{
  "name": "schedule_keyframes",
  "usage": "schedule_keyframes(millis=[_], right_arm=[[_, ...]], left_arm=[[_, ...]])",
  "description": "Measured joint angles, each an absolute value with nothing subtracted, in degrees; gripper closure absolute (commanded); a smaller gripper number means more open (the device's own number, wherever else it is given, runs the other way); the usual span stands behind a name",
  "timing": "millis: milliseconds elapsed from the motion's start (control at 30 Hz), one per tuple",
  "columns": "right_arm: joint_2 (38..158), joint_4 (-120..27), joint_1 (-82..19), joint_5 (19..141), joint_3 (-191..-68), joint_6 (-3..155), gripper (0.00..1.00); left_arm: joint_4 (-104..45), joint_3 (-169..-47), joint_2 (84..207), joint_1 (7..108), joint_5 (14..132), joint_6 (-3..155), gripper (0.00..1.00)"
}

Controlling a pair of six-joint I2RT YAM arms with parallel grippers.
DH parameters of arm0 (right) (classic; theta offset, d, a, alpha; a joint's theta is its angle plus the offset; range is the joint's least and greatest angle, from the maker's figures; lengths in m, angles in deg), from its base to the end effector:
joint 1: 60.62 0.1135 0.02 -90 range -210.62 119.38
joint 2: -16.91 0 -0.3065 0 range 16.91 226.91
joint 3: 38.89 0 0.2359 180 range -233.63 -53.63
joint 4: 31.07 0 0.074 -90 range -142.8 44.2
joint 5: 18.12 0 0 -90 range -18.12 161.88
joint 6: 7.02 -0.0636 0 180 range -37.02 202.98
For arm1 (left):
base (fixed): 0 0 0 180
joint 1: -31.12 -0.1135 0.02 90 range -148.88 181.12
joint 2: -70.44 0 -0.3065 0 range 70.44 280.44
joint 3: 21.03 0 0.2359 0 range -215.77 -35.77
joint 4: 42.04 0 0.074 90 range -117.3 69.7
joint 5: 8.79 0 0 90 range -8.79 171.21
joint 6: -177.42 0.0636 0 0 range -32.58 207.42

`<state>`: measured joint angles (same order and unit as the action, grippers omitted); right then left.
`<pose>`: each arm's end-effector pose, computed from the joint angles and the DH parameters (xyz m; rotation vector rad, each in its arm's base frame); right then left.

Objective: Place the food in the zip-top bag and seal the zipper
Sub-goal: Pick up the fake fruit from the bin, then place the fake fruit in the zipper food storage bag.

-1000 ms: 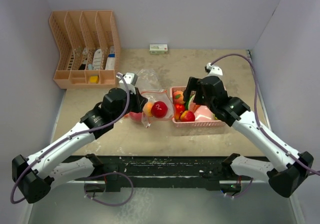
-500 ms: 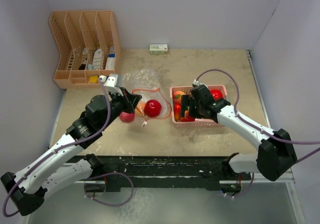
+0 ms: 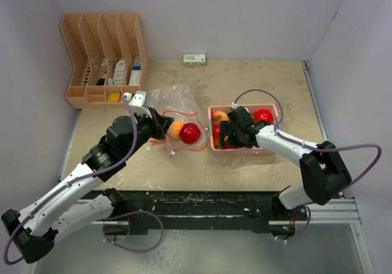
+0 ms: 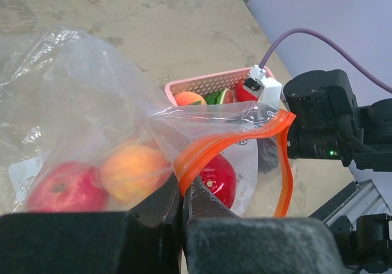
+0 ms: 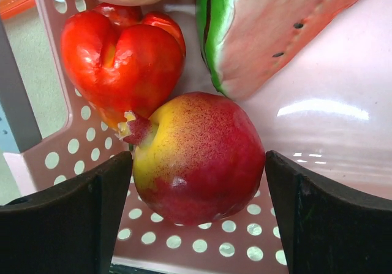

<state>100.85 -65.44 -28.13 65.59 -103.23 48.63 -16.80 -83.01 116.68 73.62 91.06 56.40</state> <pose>0.2488 0.1502 0.2282 0.0865 2.5366 0.3382 0.1326 -0.1067 0.3763 0.0493 1.8003 -0.7860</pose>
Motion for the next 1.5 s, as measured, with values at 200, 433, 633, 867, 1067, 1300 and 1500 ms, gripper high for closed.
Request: schedule_keyframes(millis=[200, 433, 633, 867, 1067, 1300, 1500], right_arm=[[100.9, -65.0, -28.1, 64.8, -102.8, 49.0, 0.50], [96.3, -67.4, -28.1, 62.1, -102.9, 49.5, 0.67], [84.1, -70.3, -28.1, 60.9, -107.2, 53.7, 0.70], [74.2, -68.7, -28.1, 67.3, -113.5, 59.6, 0.71], [71.2, -65.0, -25.7, 74.4, -114.4, 61.9, 0.72], [72.6, -59.9, -18.4, 79.9, -113.5, 62.5, 0.71], [76.4, -56.2, -16.9, 83.6, -113.1, 62.7, 0.71]], left_arm=[[-15.9, -83.0, 116.3, 73.6, 91.3, 56.4, 1.00], [-15.6, -83.0, 116.1, 73.6, 91.7, 56.4, 1.00], [-16.7, -82.4, 117.6, 73.6, 92.1, 56.3, 1.00], [-18.1, -81.5, 123.2, 73.6, 92.0, 55.3, 1.00], [-20.7, -81.5, 126.9, 73.6, 91.7, 55.0, 1.00], [-22.5, -81.5, 129.9, 73.6, 90.8, 55.0, 1.00], [-23.0, -81.6, 130.4, 73.6, 90.4, 55.0, 1.00]])
